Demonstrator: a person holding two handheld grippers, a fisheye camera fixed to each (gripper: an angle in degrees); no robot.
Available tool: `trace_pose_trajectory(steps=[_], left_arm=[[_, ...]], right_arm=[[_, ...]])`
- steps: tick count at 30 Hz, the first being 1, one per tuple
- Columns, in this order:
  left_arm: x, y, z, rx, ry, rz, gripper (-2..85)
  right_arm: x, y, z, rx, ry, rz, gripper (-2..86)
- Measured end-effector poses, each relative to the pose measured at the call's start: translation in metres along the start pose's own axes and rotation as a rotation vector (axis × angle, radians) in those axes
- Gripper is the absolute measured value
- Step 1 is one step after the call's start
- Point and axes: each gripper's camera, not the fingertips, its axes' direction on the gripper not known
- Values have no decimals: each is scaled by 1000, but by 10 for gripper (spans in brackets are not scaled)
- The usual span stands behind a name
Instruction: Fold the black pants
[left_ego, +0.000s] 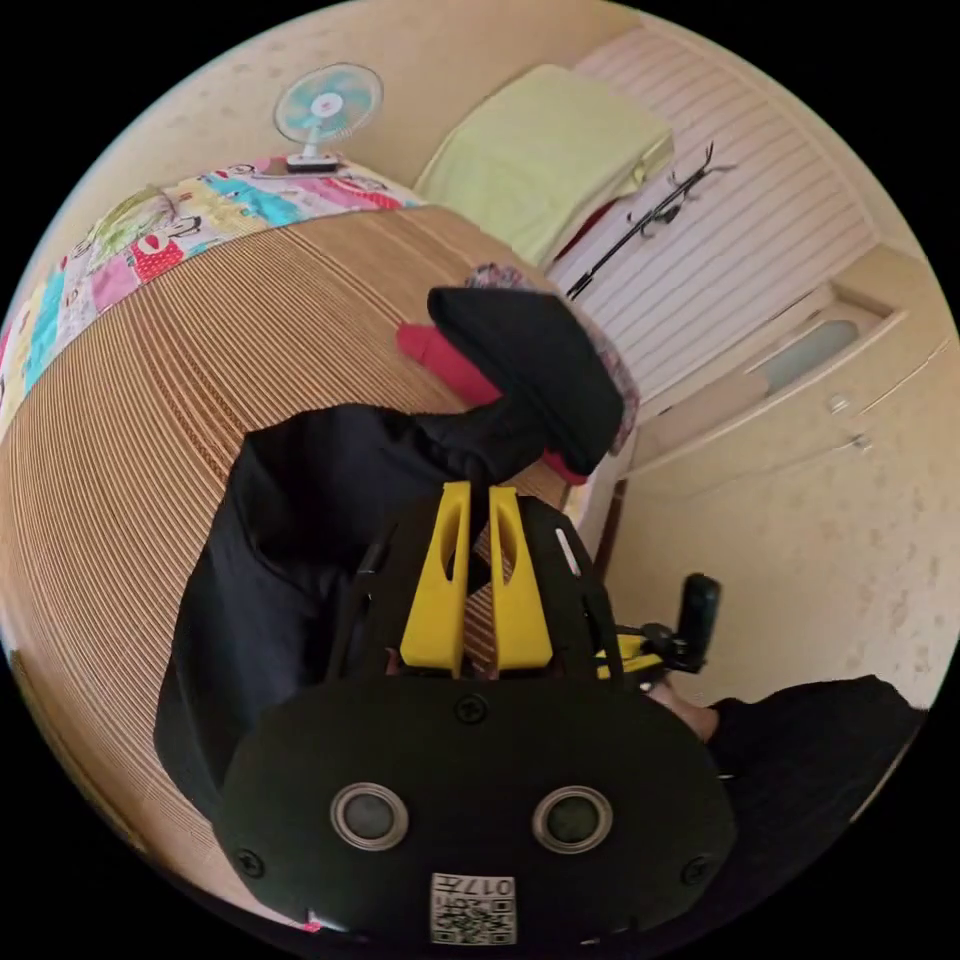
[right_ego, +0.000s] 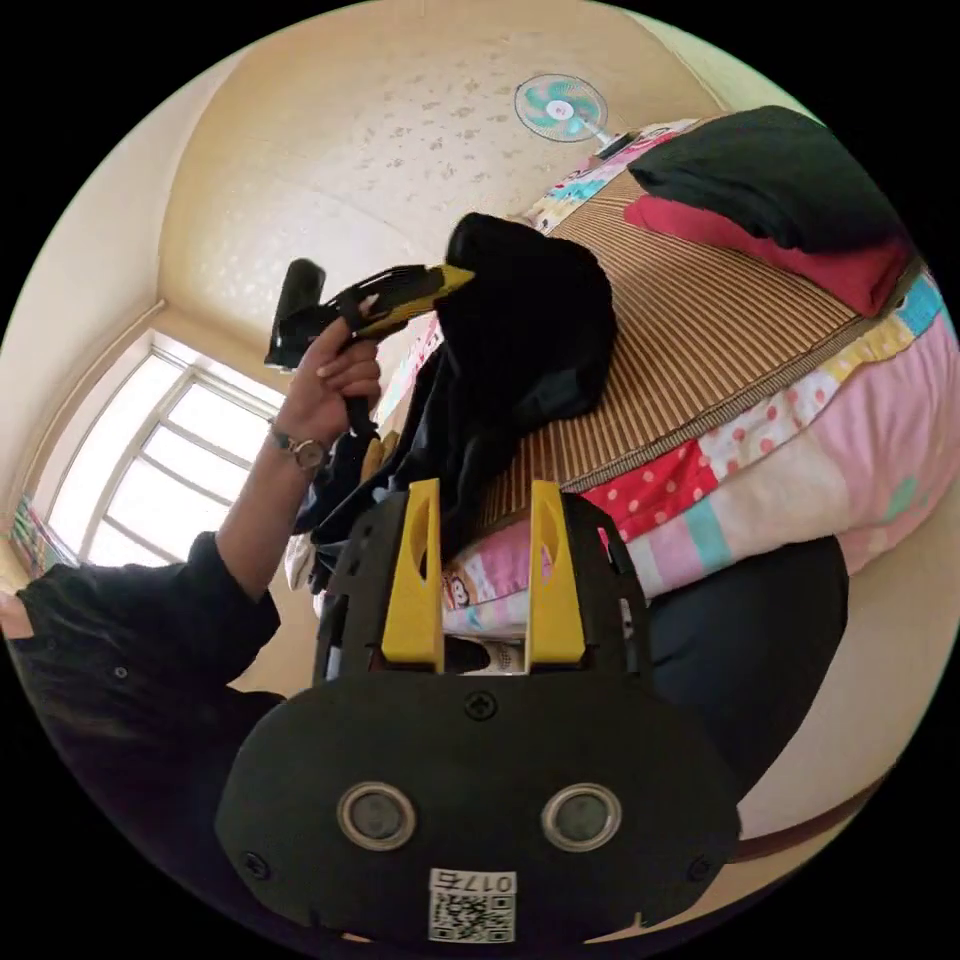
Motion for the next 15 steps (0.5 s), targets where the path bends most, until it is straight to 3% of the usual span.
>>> trace_pose_trajectory(steps=[3, 6, 8, 11, 15], left_arm=[[37, 45, -106, 207, 36, 102, 33], [97, 104, -205, 434, 92, 265, 32], [140, 155, -289, 615, 64, 364, 29], [181, 222, -396, 863, -84, 433, 20], [202, 281, -498, 1086, -142, 456, 13]], right_arm=[[13, -21, 34, 42, 19, 66, 173], [0, -40, 62, 74, -164, 53, 140], [-53, -46, 44, 251, -324, -49, 64], [-153, -58, -25, 519, -375, -227, 44], [-301, -71, -97, 636, -369, -580, 36]])
